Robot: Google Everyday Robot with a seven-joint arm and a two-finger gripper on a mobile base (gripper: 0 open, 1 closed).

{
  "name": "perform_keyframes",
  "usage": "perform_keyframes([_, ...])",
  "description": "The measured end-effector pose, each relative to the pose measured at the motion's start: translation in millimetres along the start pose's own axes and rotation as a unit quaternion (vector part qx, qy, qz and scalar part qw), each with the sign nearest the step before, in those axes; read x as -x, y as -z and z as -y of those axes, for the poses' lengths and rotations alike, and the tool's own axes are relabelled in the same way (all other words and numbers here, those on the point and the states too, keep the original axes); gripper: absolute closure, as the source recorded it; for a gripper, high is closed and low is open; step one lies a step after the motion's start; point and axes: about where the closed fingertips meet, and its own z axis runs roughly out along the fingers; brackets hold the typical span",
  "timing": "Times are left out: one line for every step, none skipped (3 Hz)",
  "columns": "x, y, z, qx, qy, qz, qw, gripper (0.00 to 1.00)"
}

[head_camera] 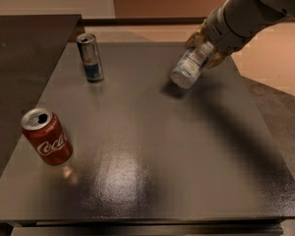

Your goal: Place blue plastic bottle upright

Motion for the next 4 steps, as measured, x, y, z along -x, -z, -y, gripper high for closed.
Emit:
perform_keyframes([5,11,18,-0.052,0.061,-0.04,0.996,1.0])
perform_keyframes([-1,12,28,-0.07,0.067,-0.054,0.9938,1.0])
perform_keyframes([0,12,28,-0.068,0.066,-0.053,0.9941,1.0])
perform_keyframes([0,15,34,-0.08,0.092,-0.067,0.9903,1.0])
